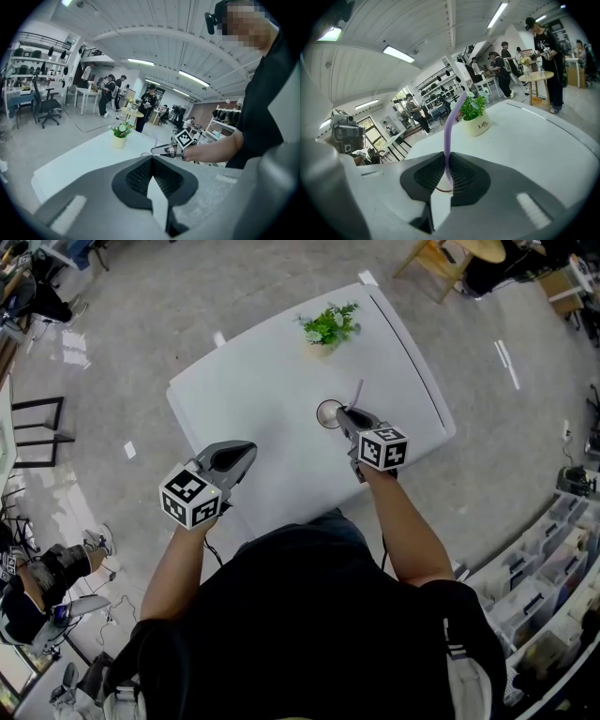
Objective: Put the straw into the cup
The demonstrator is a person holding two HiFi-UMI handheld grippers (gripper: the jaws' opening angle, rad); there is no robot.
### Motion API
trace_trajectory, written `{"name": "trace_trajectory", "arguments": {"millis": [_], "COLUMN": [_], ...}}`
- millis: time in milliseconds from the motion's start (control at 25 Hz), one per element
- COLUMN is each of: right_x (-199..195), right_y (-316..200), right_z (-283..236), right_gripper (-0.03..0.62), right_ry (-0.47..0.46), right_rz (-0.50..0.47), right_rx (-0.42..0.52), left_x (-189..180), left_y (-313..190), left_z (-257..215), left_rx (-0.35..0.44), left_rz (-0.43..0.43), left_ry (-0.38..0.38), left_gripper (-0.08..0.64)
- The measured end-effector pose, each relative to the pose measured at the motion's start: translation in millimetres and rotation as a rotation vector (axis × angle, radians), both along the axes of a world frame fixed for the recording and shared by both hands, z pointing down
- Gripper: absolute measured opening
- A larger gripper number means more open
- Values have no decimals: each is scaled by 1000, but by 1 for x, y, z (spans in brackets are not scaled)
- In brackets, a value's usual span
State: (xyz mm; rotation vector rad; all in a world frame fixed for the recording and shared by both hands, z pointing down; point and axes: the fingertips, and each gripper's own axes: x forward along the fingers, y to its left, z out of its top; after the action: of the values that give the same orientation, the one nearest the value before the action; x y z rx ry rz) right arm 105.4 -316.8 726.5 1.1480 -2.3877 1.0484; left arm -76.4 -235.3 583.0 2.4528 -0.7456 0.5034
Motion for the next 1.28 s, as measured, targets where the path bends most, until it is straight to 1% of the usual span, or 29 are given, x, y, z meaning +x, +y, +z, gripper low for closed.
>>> {"name": "trace_trajectory", "arguments": {"millis": [280,560,800,1000,1280], "right_x": [-5,-5,-6,-3,6], "right_y": [-1,-2,-2,-4,-4], "right_z": [0,1,4,5,12], "right_gripper": [64,71,109,134,167], "right_ry": [-10,4,28,75,110], "right_rz": [-19,-29,-42,-44,-23], "right_rx": [5,-3,-10,-2,-23], "left_x": [2,1,-1,0,1], "left_y": [-2,-2,-3,-3,-2], "left_z": [1,-1,-2,-4,-7], "left_rx": [-3,-6,-7,-6,2], "left_rz": [-2,-2,-7,-5,3], "left_ry": [9,16,21,34,40], "left_gripper": [1,1,1,1,1]}}
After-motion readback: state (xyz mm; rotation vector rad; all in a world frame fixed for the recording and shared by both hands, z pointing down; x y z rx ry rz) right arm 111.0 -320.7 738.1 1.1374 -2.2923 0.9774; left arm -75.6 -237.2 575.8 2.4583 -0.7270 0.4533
